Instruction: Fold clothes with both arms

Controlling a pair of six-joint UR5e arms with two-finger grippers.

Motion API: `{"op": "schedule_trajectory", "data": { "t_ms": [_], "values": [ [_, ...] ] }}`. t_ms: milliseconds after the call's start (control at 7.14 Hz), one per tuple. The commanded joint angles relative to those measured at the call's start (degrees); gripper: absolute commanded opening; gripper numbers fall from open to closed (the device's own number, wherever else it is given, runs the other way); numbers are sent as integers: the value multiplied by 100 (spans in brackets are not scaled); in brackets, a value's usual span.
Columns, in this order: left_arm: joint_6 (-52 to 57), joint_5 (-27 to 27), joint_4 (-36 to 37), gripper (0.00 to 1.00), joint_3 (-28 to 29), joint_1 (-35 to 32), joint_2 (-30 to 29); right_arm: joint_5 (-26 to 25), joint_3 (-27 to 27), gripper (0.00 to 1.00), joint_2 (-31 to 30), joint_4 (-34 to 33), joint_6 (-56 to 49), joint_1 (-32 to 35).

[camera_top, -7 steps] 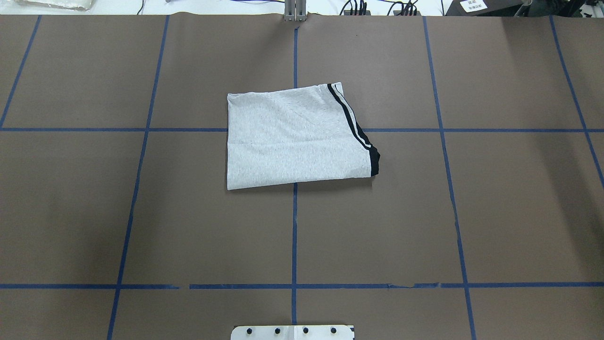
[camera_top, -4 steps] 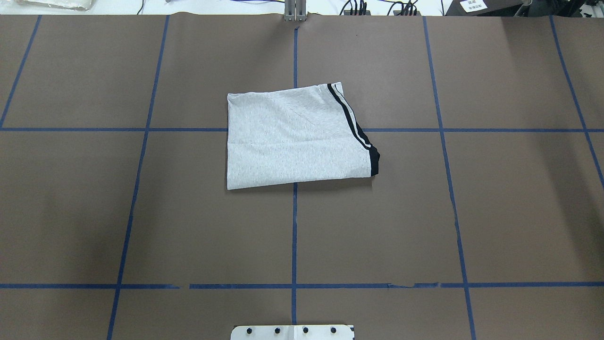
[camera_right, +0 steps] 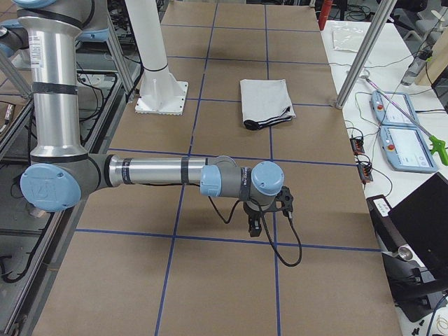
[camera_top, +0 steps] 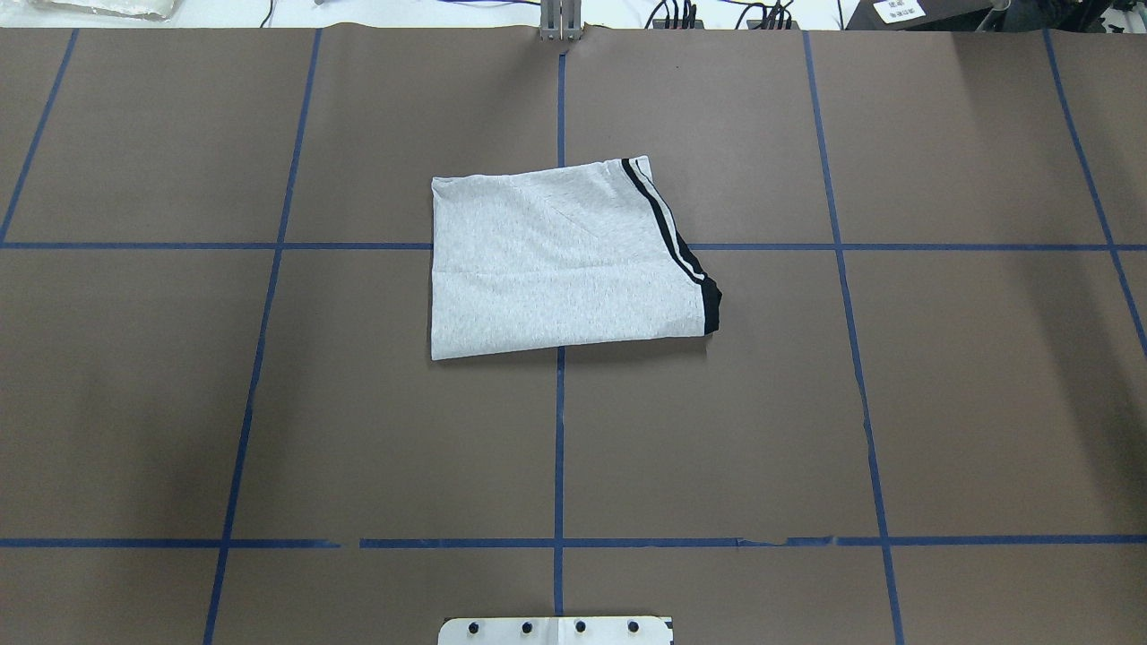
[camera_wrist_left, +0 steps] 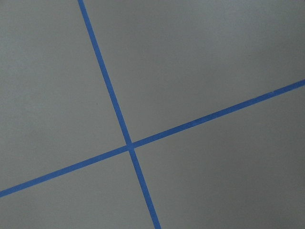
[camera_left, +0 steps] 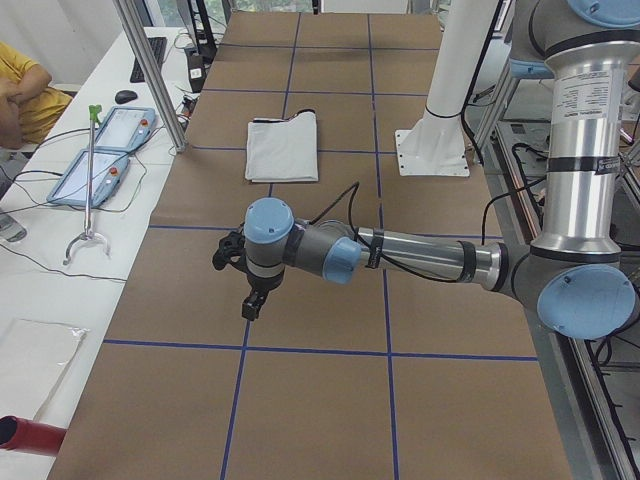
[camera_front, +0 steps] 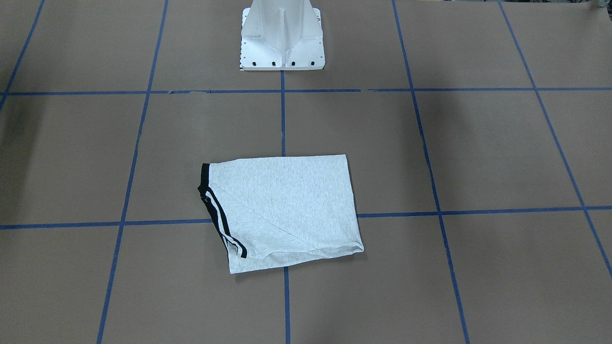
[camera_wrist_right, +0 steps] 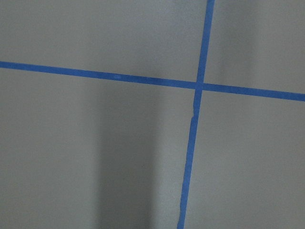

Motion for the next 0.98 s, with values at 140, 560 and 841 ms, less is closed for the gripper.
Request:
{"op": "schedule_trajectory", "data": {
  "t_ms": [140,560,841],
  "values": [
    [13,0,-18,100,-5,4,-4,13,-2,100,-5,9,6,0],
    [-4,-8,-62,100,-5,13,-83,5,-11,100,21,9,-2,0],
    [5,-9,-62,100,-23,13,-100,5,-11,100,21,18,-11,0]
  ]
}}
